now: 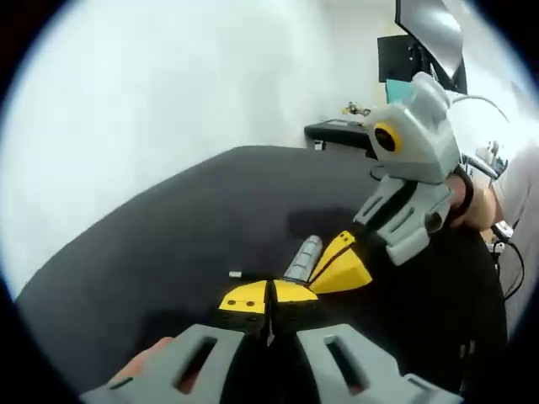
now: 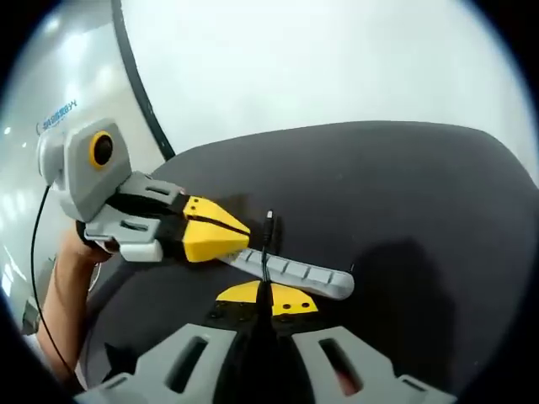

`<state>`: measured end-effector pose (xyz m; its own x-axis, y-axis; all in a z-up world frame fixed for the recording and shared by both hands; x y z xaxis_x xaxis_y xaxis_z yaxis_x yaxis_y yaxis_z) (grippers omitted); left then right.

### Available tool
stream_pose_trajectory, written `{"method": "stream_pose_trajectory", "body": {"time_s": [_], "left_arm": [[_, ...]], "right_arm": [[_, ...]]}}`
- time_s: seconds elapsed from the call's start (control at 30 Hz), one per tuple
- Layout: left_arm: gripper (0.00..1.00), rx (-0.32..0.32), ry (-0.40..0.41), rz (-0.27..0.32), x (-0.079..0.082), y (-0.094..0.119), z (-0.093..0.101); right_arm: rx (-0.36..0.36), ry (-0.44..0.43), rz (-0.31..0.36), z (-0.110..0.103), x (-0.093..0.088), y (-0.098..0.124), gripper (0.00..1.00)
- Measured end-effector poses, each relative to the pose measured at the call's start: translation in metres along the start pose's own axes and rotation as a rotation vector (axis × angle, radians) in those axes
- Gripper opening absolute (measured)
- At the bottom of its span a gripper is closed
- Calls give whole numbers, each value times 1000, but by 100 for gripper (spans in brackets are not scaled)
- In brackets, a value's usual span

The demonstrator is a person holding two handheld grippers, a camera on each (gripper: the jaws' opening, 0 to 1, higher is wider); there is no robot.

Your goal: Grab the wires, straighten them and put them on the rack

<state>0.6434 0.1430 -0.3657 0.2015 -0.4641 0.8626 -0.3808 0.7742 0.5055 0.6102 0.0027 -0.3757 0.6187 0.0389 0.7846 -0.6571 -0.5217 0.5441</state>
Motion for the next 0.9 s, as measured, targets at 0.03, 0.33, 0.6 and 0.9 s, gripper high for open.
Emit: {"method": "stream_pose_trajectory", "body": {"time_s": [0.03,0.33,0.6,0.9], "left_arm": [[4,-2,-4,-2,1,-4,0],[4,-16,-30,57,16,-5,3],[4,-6,-62,-5,12,-20,13],[5,-56,66,57,23,15,-13]], "right_arm": [[3,-3,0,0,0,0,0],[-7,-2,2,-2,1,-3,1],[-9,-8,4,-2,1,-2,1],[-18,-5,6,-3,1,-3,1]]}}
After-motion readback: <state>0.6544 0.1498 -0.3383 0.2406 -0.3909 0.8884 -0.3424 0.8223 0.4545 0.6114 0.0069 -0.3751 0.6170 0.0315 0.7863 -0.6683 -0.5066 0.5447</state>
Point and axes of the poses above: the point that each gripper's makers call its tool centre point, and the gripper's own axes: y roughly backward along the fingers, z roughly to its right, x roughly out of its top, the point moved 10 cm from there along y, roughly backward along the fingers, and after that the axes turned 1 degree about -x, right-handed, at the moved point
